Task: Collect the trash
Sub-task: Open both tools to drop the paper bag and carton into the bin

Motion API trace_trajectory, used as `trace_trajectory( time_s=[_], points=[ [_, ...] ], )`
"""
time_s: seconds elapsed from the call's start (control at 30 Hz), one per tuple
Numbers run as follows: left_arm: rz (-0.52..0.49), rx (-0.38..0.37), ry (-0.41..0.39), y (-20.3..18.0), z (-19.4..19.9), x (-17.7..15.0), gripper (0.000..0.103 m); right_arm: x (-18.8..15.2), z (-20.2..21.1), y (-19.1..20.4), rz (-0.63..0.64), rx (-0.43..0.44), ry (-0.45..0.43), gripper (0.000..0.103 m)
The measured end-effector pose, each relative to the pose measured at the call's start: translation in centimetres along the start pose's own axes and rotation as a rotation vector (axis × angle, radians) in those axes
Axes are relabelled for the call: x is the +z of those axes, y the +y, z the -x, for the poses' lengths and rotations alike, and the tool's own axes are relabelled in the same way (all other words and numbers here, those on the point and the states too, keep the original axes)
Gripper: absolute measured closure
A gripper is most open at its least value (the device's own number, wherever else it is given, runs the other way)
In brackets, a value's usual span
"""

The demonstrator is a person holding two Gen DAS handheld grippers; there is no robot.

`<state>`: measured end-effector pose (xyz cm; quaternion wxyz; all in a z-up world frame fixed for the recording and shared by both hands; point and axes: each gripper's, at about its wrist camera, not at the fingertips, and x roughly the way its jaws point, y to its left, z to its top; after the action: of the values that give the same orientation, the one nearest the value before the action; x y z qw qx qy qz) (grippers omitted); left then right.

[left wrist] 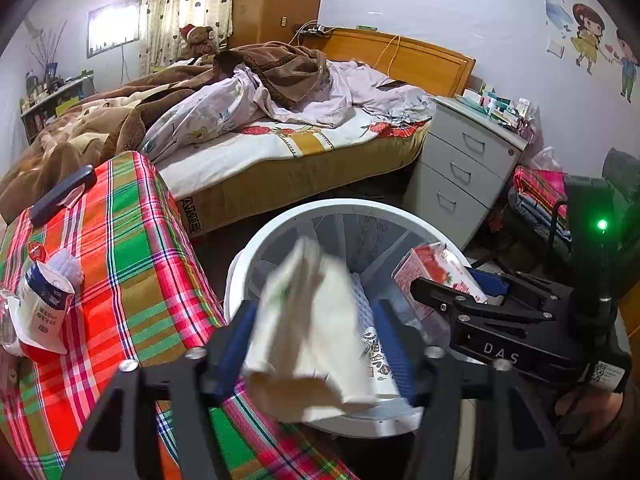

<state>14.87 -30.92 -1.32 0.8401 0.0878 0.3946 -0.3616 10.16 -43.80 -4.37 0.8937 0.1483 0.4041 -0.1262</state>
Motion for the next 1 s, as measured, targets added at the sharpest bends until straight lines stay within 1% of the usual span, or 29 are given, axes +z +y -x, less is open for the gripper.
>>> trace_trajectory(
  time_s=[0.03, 0.1, 0.27, 0.6, 0.73, 1.0],
  points=[
    [0.004, -0.003, -0.003, 0.1, 0.1, 0.0, 0.038, 0.0, 0.1, 0.1, 0.002, -0.003, -0.003, 0.039],
    [0.008, -0.007, -0.006, 0.2, 0.2, 0.0, 0.038, 0.0, 0.2, 0.1, 0.004, -0.001, -0.010, 0.036],
    [0.019, -0.013, -0.011, 0.3, 0.7, -0.2, 0.037, 0.1, 0.6, 0.2, -0.001, -0.005, -0.024, 0.036],
    [0.032, 0.016, -0.044, 0.9, 3.0, -0.9, 0.037, 0.1, 1.6, 1.0, -0.001, -0.003, -0.051, 0.036],
    [0.049, 0.023, -0.058, 1.5, 4.2, -1.3, 0.037, 0.0, 2.1, 1.6, 0.003, 0.000, -0.060, 0.036],
    [0.080, 0.063, -0.089, 3.8, 6.7, -2.7, 0.037, 0.0, 2.7, 3.7, 0.029, 0.019, -0.081, 0.036]
  ],
)
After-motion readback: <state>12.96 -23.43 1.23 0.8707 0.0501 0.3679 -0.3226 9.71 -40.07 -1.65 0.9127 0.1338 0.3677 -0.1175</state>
